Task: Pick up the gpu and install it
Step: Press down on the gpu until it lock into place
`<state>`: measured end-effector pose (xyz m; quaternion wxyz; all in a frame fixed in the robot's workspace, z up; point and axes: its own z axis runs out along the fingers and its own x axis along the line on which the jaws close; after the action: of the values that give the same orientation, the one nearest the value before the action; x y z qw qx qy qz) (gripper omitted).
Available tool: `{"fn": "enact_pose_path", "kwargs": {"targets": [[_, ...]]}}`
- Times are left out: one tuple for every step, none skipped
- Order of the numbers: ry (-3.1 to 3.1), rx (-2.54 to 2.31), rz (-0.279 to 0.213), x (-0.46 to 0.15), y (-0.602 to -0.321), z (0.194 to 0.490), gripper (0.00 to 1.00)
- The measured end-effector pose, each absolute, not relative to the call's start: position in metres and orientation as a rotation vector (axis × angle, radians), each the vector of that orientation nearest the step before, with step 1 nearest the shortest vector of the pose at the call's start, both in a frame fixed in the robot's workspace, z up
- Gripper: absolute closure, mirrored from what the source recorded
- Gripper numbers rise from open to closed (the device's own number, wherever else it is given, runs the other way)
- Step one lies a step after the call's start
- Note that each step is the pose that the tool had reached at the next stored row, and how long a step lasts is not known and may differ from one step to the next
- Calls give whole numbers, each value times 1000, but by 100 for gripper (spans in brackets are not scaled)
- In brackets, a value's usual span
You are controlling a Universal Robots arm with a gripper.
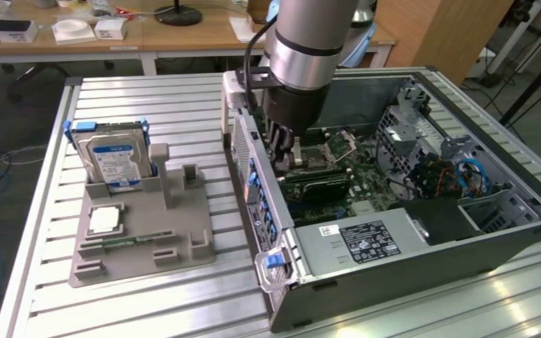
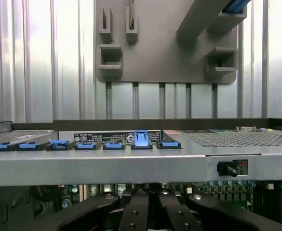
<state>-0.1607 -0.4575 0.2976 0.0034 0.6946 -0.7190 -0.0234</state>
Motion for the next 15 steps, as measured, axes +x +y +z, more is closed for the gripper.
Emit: {"fn": "enact_pose_path", "kwargs": {"targets": [[-2254,2177,-74,-160,-457,298,89],[-2254,2177,-74,-159,-457,298,89],[-2254,2177,-74,-159,-457,298,89],[-2254,2177,-73,-158,-458,298,89],[-2254,2177,-73,-158,-458,298,89],[-2254,2177,-74,-157,-457,298,89],[-2254,2177,-74,-157,-457,299,89],[-2253,2176,-76,-157,-457,300,89],[-2252,2175,-78,-157,-458,302,89],[-2251,2174,-80,-157,-458,303,89],[-2250,2173,-82,-157,-458,304,89],[-2250,2173,-82,-157,-458,304,89],[-2250,2173,-82,-157,-458,304,89],[-2249,2173,-83,-157,-459,304,89],[-2249,2173,-83,-158,-460,304,89]]}}
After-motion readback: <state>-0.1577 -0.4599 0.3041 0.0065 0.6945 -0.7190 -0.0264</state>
